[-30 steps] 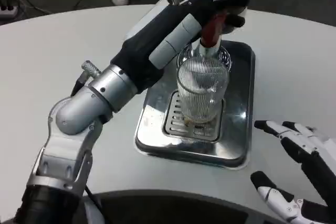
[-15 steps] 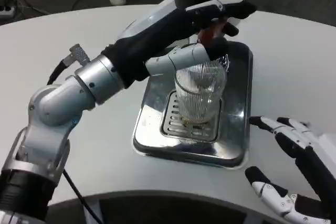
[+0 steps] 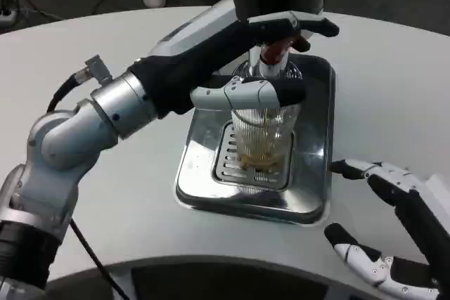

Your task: Grasp the cup under the faucet to collect the drink, then remove the cup.

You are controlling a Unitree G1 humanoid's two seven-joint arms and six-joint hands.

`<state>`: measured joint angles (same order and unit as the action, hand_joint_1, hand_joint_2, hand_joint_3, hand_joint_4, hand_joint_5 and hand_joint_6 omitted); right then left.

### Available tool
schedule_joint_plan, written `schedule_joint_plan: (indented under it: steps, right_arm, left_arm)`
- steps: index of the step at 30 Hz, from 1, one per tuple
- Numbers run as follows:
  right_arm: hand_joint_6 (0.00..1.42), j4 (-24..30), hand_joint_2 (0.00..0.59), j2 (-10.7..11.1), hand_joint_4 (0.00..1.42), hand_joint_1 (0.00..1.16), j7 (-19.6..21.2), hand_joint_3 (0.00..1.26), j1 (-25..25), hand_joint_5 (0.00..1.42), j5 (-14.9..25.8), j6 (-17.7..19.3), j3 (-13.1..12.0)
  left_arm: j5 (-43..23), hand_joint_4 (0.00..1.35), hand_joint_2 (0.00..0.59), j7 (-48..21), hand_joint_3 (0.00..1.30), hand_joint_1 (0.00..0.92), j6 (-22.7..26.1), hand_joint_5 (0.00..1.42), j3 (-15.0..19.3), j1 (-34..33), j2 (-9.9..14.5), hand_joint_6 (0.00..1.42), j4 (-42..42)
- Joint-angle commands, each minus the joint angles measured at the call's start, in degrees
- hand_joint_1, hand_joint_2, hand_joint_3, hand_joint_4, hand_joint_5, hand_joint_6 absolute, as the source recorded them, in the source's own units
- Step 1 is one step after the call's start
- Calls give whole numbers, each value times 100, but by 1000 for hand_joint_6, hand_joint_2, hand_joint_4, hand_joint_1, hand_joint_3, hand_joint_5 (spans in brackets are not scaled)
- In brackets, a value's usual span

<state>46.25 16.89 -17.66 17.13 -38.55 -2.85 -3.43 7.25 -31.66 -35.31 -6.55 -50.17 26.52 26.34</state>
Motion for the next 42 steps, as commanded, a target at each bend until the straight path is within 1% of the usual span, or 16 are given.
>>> schedule_joint_plan:
  steps: [1,2,3,4,6,10,12,13,16,21,24,28,30,34,40,42]
  right_arm:
    - [162,-147,306,-140,217,552,171,227,-55,155,17,-82,42]
    - [176,-194,294,-189,217,581,213,224,-74,158,32,-96,55]
    - [192,-252,261,-254,217,626,271,216,-96,168,52,-114,74]
    - [196,-325,253,-341,217,658,345,215,-125,169,83,-136,101]
    - [230,-581,223,-653,217,710,617,203,-224,172,198,-185,225]
    - [267,-1015,189,-1110,207,776,1106,185,-398,184,370,-206,418]
    - [271,-1213,186,-1287,197,783,1329,184,-485,184,438,-193,489]
    - [272,-1401,185,-1421,195,784,1503,184,-569,184,502,-159,542]
    - [273,-1839,185,-1645,194,786,1886,184,-759,184,637,-65,659]
    - [263,-2526,180,-1772,164,800,2318,163,-1071,173,915,100,755]
    - [266,-3123,172,-1877,143,804,2534,141,-1426,159,1173,230,755]
    - [268,-3596,169,-1946,132,802,2739,126,-1780,151,1385,356,795]
    - [269,-3755,169,-1982,130,801,2833,124,-1920,149,1450,395,828]
    - [270,-4206,167,-2154,135,801,3146,123,-2281,148,1520,518,925]
    - [253,-4576,161,-2271,139,808,3547,131,-2510,147,1642,709,1013]
    - [239,-4699,160,-2367,131,808,3730,131,-2569,147,1712,807,1024]
  left_arm:
    - [141,157,87,-83,259,0,-79,266,-107,103,139,238,144]
    - [142,157,86,-80,259,0,-95,266,-112,101,146,239,153]
    - [153,157,86,-74,259,0,-116,266,-119,98,156,240,159]
    - [174,157,82,-63,252,0,-134,266,-127,95,169,237,161]
    - [211,150,81,-67,242,0,-158,259,-152,72,198,234,198]
    - [214,147,73,-64,215,0,-203,255,-168,56,227,233,266]
    - [199,147,73,-60,210,0,-207,254,-165,66,240,233,263]
    - [191,147,73,-57,209,0,-207,254,-164,72,245,233,258]
    - [179,147,72,-61,204,0,-197,254,-171,82,262,233,241]
    - [169,142,69,-52,200,0,-182,254,-179,110,273,232,223]
    - [178,140,68,-30,199,0,-173,254,-188,122,268,230,243]
    - [190,138,64,-7,198,0,-168,254,-211,124,275,229,250]
    - [199,137,63,1,199,0,-161,254,-216,123,282,228,247]
    - [197,138,62,21,204,0,-148,254,-213,118,290,228,260]
    - [179,144,61,44,211,0,-129,254,-201,131,291,227,242]
    - [172,145,61,52,214,0,-122,254,-195,135,288,227,230]
